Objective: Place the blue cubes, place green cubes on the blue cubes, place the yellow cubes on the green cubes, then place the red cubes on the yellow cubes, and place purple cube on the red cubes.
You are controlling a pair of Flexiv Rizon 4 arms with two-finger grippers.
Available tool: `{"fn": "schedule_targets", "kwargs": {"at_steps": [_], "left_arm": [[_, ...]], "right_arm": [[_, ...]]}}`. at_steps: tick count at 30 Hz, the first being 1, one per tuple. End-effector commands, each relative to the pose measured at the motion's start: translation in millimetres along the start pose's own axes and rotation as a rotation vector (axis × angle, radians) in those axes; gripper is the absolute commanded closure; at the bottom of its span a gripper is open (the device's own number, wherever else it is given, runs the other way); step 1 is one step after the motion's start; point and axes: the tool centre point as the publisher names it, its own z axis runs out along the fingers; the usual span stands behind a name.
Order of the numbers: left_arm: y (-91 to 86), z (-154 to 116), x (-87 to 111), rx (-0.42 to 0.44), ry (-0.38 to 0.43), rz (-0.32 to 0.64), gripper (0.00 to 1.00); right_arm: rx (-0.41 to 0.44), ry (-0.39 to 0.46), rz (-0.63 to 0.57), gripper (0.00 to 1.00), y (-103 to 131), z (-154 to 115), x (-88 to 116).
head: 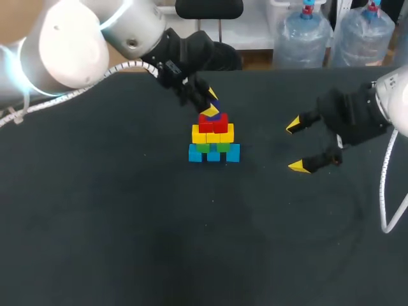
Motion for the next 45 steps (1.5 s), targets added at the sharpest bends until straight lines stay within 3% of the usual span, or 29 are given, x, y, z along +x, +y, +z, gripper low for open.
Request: {"fn": "schedule_targets", "kwargs": {"at_steps": [1, 45], "left_arm": [[6.9, 4.6, -0.7, 0.014, 0.004, 0.006, 1.0], [5.1, 9.2, 6.2, 0.028, 0.009, -0.003, 1.0]], "right_arm": [[-0.001, -0.004, -0.001, 0.0, -0.7, 0.9, 0.8], [-0.001, -0.004, -0.001, 0.0, -0.7, 0.9, 0.8]]}}
